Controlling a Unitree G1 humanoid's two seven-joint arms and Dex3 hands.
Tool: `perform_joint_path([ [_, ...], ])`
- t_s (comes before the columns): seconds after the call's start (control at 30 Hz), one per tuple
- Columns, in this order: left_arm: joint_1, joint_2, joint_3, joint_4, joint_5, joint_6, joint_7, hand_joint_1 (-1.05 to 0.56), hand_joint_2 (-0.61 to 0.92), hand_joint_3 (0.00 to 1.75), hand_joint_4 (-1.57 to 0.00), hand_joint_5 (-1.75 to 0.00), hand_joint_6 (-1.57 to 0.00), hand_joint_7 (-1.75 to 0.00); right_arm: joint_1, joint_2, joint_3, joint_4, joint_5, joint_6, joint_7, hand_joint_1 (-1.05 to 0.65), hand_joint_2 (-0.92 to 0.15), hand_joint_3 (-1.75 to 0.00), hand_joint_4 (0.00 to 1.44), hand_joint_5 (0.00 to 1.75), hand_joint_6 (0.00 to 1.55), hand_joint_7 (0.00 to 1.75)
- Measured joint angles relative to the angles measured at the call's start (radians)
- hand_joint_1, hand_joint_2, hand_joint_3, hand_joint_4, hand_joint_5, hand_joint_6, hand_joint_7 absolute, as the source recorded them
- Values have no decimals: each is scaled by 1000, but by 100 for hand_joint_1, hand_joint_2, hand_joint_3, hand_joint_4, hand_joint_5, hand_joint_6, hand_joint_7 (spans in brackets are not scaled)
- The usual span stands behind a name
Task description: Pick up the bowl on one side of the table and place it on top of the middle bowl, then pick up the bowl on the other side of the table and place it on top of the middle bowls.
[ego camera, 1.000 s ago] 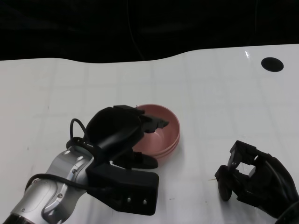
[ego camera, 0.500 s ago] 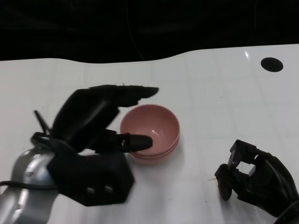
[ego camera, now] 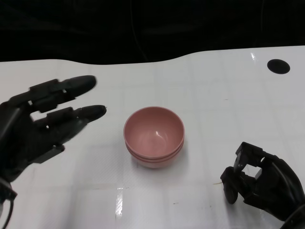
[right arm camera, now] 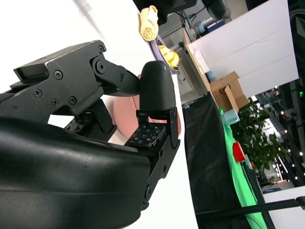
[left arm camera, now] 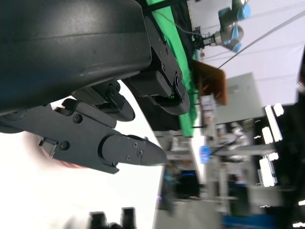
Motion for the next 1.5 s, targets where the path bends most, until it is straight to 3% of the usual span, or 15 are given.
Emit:
perform_joint_path([
  [0.1, 25, -16, 9, 2, -46, 24, 2, -10, 59, 93, -60, -85, -86, -10, 0, -5, -1, 0, 0, 0, 0, -12, -60, -88, 90, 175, 79, 147],
  [0.13, 29, -23, 18, 4, -67, 27, 4, -3, 54, 110, -66, -93, -92, -12, 0, -5, -1, 0, 0, 0, 0, -12, -61, -88, 90, 175, 79, 147],
  [0.23, 61, -69, 46, 29, -136, 38, 24, 1, 49, 123, -70, -100, -96, -14, 0, -5, -4, 0, 1, 0, 0, -11, -61, -88, 90, 175, 78, 147],
  [0.4, 97, -107, 61, 180, -152, -15, -35, 1, 56, 120, -84, -124, -114, -20, 0, -5, -8, 1, 2, 0, 2, -12, -61, -88, 91, 175, 80, 146],
  [0.73, 124, -120, 61, 238, -149, -31, -47, 3, 57, 119, -87, -127, -120, -24, 0, -5, -11, 2, 1, 0, 2, -11, -61, -87, 91, 175, 80, 145],
  [0.77, 123, -120, 59, 248, -143, -46, -57, 4, 49, 136, -91, -147, -117, -65, 0, -5, -12, 2, 1, 0, 2, -11, -62, -87, 90, 175, 80, 145],
  [0.8, 121, -120, 56, 268, -134, -71, -73, 5, 46, 142, -92, -154, -108, -93, 0, -5, -13, 3, 1, -1, 2, -11, -62, -87, 90, 175, 80, 145],
  [0.87, 120, -120, 47, 310, -106, -115, -101, 5, 43, 147, -93, -160, -99, -119, 0, -7, -15, 3, 1, -2, 3, -11, -61, -88, 90, 175, 80, 146],
  [1.37, 118, -122, 38, 348, -97, -155, -122, 5, 43, 149, -94, -161, -96, -128, 0, -8, -19, 3, 1, -2, 11, -11, -61, -89, 90, 175, 78, 148],
  [1.4, 112, -120, 38, 365, -98, -162, -144, -4, 40, 146, -96, -169, -92, -155, 0, -8, -20, 3, 1, -2, 11, -11, -61, -88, 91, 175, 79, 148],
  [1.5, 90, -108, 31, 469, -101, -168, -233, -7, 38, 139, -95, -174, -85, -173, -1, -10, -20, 5, -1, -5, 13, -11, -62, -88, 91, 175, 79, 146],
])
